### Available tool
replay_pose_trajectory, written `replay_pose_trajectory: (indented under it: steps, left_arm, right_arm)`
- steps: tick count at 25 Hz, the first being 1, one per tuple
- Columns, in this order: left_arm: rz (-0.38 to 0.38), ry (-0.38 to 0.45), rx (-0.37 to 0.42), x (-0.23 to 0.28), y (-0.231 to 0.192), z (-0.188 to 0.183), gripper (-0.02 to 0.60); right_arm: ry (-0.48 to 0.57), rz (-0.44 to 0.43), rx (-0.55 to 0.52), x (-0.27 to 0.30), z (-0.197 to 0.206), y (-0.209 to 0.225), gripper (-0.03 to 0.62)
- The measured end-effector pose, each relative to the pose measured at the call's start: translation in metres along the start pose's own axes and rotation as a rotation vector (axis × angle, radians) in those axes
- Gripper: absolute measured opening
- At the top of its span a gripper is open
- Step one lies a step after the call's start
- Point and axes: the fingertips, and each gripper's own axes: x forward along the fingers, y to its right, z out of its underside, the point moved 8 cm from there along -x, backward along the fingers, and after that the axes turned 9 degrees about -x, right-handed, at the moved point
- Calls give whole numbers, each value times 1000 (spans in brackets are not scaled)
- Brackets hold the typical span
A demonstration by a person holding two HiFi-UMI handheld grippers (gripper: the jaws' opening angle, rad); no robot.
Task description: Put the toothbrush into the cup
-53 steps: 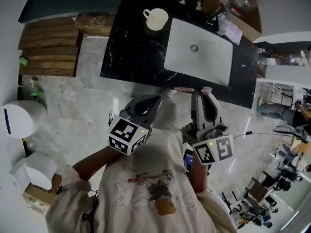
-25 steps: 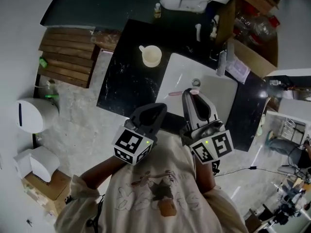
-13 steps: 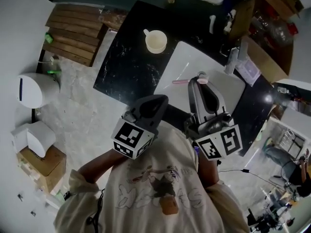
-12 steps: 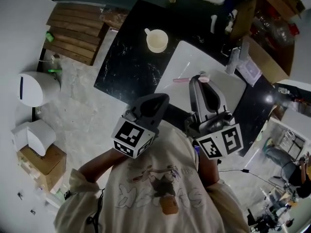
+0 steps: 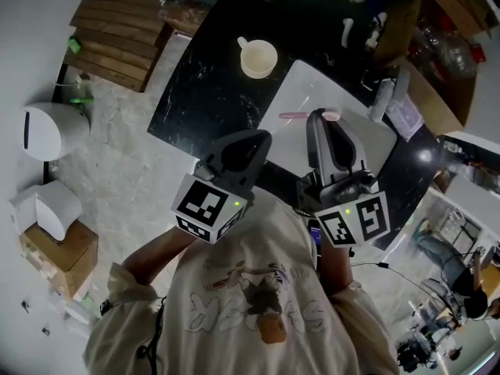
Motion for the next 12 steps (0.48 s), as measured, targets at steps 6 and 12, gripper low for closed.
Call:
replay_pose_trajectory:
  steps: [6,12]
  left_arm:
    - [-31,33,-63,4,-27,-4,14]
    - [-42,20,-114,16,-62,-2,14]
  right_arm:
    - [-41,-50,-20,26,6,-3,41]
    - [-41,-17,-6,56,16,3,41]
